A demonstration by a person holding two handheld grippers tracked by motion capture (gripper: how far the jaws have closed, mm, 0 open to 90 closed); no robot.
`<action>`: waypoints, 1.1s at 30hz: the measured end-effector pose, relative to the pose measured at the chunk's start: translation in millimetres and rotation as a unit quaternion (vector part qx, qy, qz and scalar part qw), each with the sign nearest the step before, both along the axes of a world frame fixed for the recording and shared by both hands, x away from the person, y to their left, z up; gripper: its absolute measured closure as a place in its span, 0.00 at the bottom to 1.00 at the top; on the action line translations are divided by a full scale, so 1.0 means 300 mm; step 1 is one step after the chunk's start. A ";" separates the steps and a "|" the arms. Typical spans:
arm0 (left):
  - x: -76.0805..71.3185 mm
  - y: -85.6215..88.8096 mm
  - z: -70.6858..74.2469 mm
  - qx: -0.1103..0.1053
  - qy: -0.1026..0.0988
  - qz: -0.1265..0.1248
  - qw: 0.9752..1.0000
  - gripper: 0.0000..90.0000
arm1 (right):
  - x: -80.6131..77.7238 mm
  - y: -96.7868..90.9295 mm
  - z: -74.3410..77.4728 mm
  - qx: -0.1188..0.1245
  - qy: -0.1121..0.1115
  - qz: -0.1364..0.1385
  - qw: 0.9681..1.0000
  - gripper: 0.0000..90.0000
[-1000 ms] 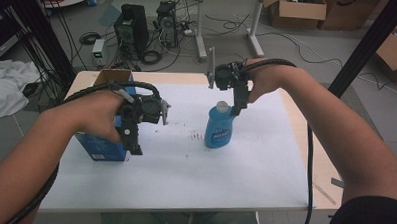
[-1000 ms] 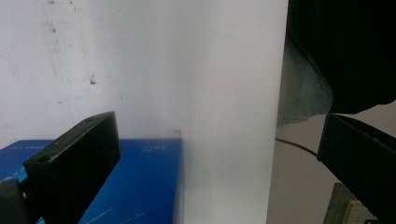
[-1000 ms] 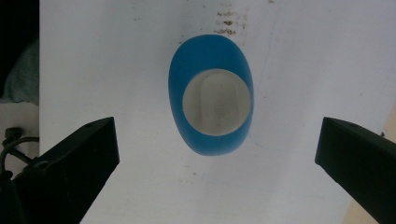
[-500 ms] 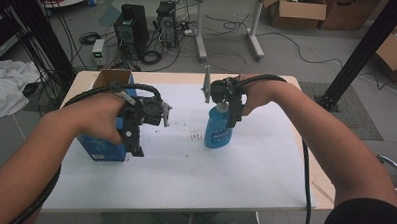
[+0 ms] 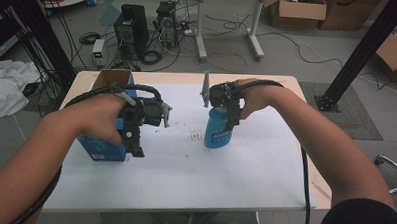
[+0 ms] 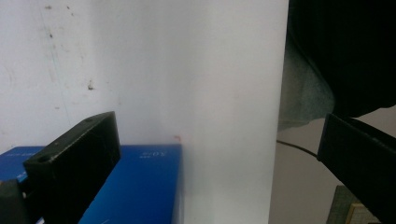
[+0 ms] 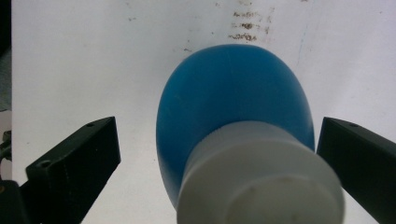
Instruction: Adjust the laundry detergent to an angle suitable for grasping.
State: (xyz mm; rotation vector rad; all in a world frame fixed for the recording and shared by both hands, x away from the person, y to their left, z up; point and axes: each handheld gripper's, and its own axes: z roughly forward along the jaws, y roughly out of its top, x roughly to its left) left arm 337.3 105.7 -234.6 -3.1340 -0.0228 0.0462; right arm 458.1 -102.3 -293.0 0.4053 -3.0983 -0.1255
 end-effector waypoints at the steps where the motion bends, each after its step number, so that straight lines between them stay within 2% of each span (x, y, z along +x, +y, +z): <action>1: 0.000 0.000 -0.003 -0.001 0.001 0.001 1.000 0.00 | 0.000 -0.001 -0.005 0.000 0.000 0.000 1.000 0.00; 7: -0.002 -0.006 -0.002 0.001 0.002 -0.001 1.000 0.00 | -0.002 -0.005 -0.016 -0.002 -0.003 0.002 1.000 0.02; 12: -0.004 -0.010 0.003 0.001 -0.001 -0.002 1.000 0.00 | -0.003 -0.012 -0.004 0.010 -0.002 0.009 1.000 0.12; 22: -0.006 -0.012 0.000 0.001 -0.001 -0.001 1.000 0.00 | -0.001 -0.016 -0.012 0.003 -0.011 0.008 1.000 0.14; 26: -0.007 -0.009 0.000 0.001 -0.001 -0.001 1.000 0.00 | -0.003 -0.013 -0.011 0.009 -0.011 0.011 1.000 0.21; 33: -0.008 -0.006 0.001 0.000 -0.002 0.001 1.000 0.00 | -0.003 -0.012 -0.012 0.008 -0.013 0.012 1.000 0.26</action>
